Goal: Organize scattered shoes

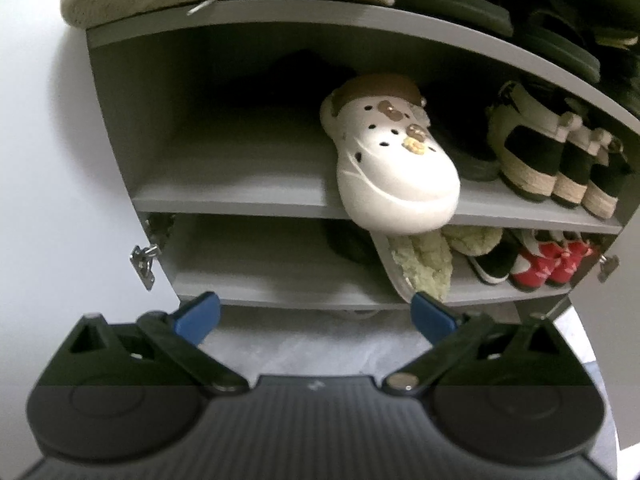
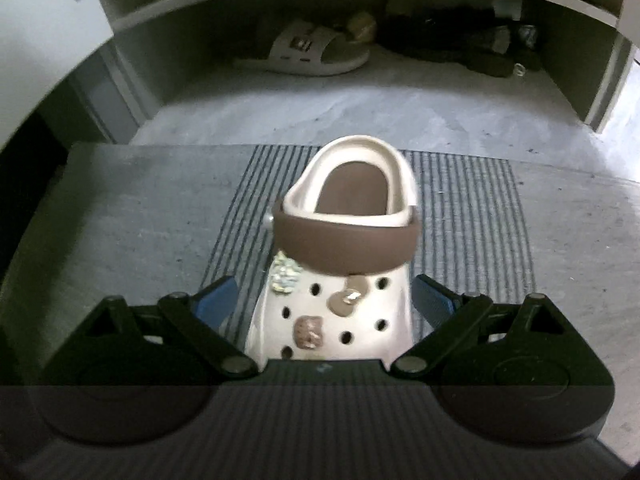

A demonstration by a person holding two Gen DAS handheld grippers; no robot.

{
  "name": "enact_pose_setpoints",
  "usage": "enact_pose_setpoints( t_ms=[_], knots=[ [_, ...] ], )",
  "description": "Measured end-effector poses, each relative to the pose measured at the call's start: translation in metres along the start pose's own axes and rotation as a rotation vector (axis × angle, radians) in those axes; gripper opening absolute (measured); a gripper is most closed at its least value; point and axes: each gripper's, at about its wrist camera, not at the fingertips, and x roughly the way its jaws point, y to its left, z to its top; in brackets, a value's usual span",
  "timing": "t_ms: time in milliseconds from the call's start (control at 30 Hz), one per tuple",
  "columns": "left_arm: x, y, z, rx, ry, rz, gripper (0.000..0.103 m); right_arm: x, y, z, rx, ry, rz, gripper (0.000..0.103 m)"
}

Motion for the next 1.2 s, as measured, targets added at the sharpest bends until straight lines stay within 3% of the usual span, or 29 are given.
enact_pose_setpoints(
  t_ms=[100, 267, 600, 800, 867, 1033, 1200],
  knots=[
    [-0.002, -0.004, -0.002, 0.009, -0.004, 0.006, 0.103, 0.019, 0.008, 0.001, -0.002, 0.016, -0.067, 0.096],
    [-0.001, -0.011, -0.004, 0.027, 0.0, 0.024, 0.103, 0.04, 0.008, -0.001, 0.054, 0.016, -0.097, 0.101],
    [-0.003, -0.017, -0.002, 0.013, 0.002, 0.007, 0.103, 0.053, -0.021, 0.016, 0.207, 0.09, -0.021, 0.097],
    [-0.007, -0.017, -0.001, -0.011, 0.001, -0.003, 0.103, 0.026, -0.07, 0.017, 0.573, 0.031, 0.14, 0.097],
    [-0.008, -0.015, -0.001, -0.028, 0.005, -0.013, 0.103, 0.014, -0.077, 0.021, 0.607, 0.004, 0.195, 0.097],
    [-0.013, -0.009, 0.003, -0.083, 0.01, -0.037, 0.103, -0.032, -0.068, 0.058, 0.569, -0.054, 0.396, 0.097],
    [-0.037, -0.01, 0.005, -0.087, -0.098, -0.011, 0.103, -0.071, -0.041, 0.109, 0.407, -0.068, 0.535, 0.097]
  ],
)
